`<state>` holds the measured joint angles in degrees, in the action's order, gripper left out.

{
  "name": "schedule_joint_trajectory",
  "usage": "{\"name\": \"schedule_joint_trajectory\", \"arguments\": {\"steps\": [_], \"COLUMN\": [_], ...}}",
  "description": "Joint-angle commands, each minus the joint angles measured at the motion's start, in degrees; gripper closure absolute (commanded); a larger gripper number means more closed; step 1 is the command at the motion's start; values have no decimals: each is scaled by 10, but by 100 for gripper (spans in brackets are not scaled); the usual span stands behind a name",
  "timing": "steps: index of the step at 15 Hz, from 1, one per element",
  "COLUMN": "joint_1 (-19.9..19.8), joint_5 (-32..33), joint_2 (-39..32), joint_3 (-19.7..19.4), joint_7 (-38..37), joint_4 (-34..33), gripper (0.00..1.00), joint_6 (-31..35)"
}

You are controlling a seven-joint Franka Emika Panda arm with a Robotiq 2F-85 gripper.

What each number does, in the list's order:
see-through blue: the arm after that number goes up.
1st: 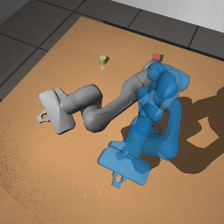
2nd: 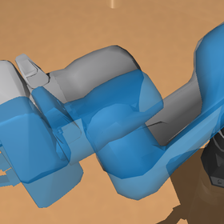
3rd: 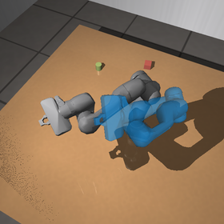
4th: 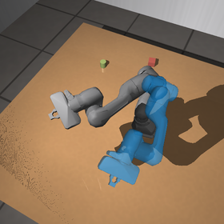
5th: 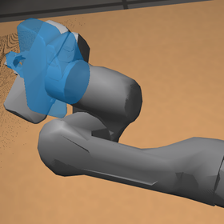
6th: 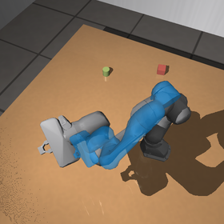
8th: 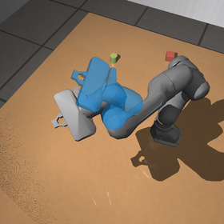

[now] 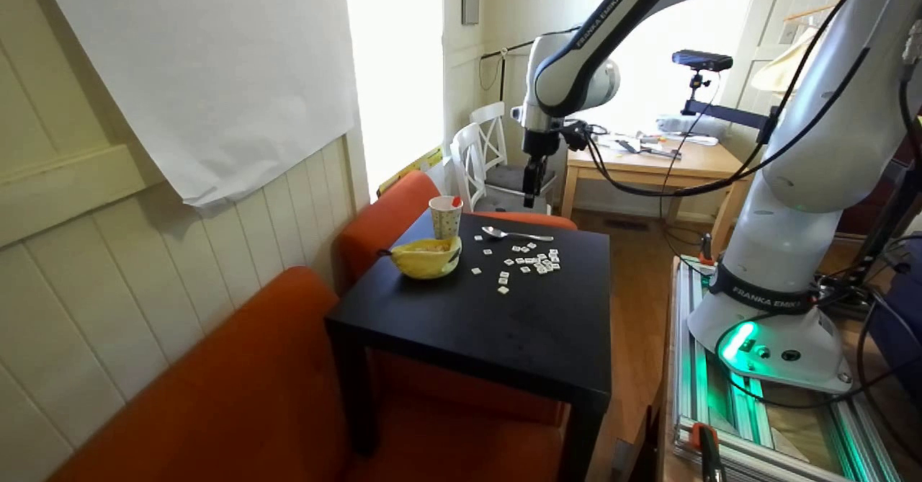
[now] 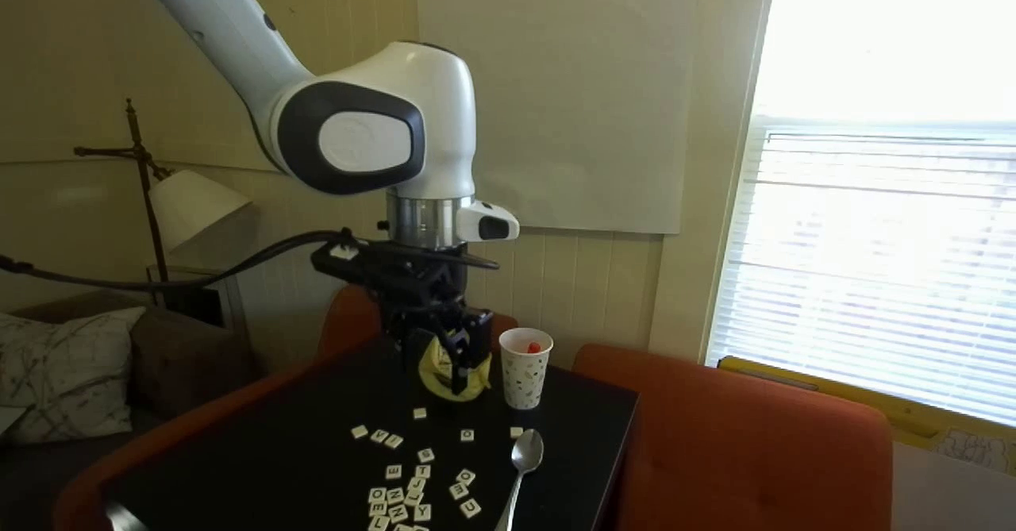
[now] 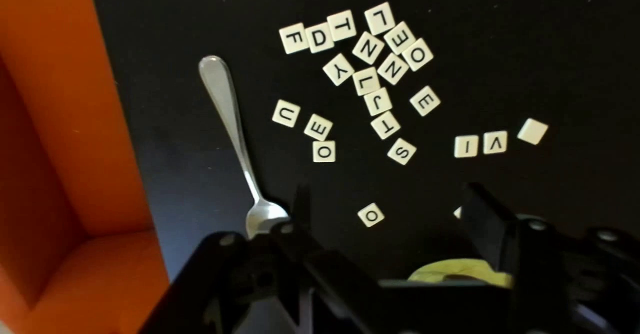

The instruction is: Shift a letter tile to the left

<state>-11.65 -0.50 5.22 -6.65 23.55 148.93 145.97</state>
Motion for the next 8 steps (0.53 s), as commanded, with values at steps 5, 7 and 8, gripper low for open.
{"name": "schedule_joint_trajectory", "arguments": {"steps": [5,7,8], "joint_1": [-4,-4,-4], "joint_5": [117,122,122], "joint_2": [45,47,47], "joint_3": [-10,-9,-9], "joint_7": [-183,-195,-196], "joint_4": [7,7,7], "gripper": [0,0,0], "joint_6": [-10,-12,-12]}}
